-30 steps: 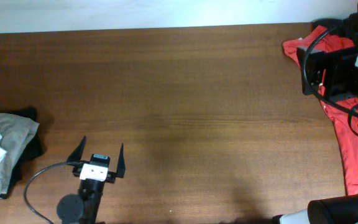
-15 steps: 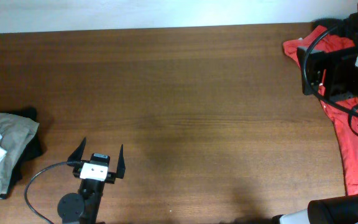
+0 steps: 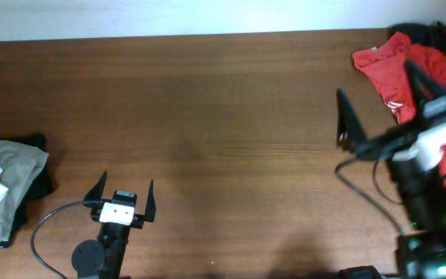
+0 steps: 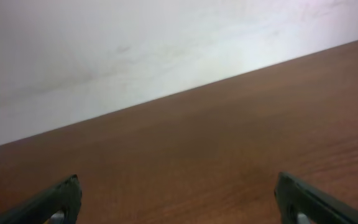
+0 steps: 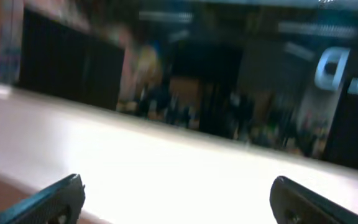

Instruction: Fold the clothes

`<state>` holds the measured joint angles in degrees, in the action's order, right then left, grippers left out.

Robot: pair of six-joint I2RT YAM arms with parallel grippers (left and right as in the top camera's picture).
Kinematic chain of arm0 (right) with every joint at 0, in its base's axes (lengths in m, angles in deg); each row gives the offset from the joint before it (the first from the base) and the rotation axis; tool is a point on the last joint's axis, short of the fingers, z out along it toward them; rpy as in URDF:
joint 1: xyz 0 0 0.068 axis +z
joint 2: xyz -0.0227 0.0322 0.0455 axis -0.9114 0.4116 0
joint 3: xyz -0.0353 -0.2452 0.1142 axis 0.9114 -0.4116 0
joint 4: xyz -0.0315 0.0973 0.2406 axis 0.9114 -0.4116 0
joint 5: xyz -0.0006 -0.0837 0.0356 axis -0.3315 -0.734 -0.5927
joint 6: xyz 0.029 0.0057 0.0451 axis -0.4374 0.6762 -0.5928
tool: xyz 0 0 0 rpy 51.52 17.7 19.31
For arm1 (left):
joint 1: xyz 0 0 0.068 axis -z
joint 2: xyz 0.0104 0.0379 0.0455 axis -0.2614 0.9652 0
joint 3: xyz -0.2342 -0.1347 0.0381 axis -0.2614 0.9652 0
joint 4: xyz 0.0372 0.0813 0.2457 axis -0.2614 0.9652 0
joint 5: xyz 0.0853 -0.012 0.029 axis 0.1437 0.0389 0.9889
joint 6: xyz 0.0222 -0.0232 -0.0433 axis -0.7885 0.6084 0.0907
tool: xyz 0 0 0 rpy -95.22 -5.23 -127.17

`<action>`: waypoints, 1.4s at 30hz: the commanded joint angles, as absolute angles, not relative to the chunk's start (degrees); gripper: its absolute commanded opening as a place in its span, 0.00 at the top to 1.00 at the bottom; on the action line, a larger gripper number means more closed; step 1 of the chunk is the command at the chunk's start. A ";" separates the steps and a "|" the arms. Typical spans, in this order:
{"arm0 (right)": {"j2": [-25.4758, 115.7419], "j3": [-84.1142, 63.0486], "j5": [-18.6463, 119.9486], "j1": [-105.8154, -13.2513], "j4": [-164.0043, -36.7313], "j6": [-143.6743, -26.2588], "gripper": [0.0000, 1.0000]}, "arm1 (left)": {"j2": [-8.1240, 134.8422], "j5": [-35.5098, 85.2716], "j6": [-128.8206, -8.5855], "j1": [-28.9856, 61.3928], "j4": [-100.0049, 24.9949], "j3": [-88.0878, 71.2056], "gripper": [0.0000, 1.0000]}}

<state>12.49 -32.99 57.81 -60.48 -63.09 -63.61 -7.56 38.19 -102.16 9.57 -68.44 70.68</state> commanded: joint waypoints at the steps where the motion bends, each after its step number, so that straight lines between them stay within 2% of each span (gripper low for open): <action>1: 3.90 -45.78 58.29 -60.86 -58.72 -64.01 0.01 | -7.84 38.39 -101.81 9.37 -68.18 70.88 0.01; 9: -15.86 -73.23 58.47 -60.88 -60.75 -63.98 0.01 | -7.84 38.39 -101.81 9.37 -68.18 70.88 0.01; 14: -21.80 -78.65 56.94 -60.92 -66.81 -63.96 0.01 | -7.84 38.39 -101.81 9.37 -68.18 70.88 0.01; 18: -25.45 -84.11 57.22 -60.90 -66.48 -64.03 0.02 | -7.84 38.39 -101.81 9.37 -68.18 70.88 0.01; 22: -25.45 -84.09 57.00 -60.92 -70.85 -64.01 0.01 | -7.84 38.39 -101.81 9.37 -68.18 70.88 0.01; 42: -25.45 -84.09 57.00 -62.45 -70.83 -64.01 0.01 | -7.84 38.39 -101.81 9.37 -68.18 70.88 0.01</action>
<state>-24.84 -83.81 57.28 -61.93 -70.43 -63.59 -7.60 38.19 -102.16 9.57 -68.49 70.68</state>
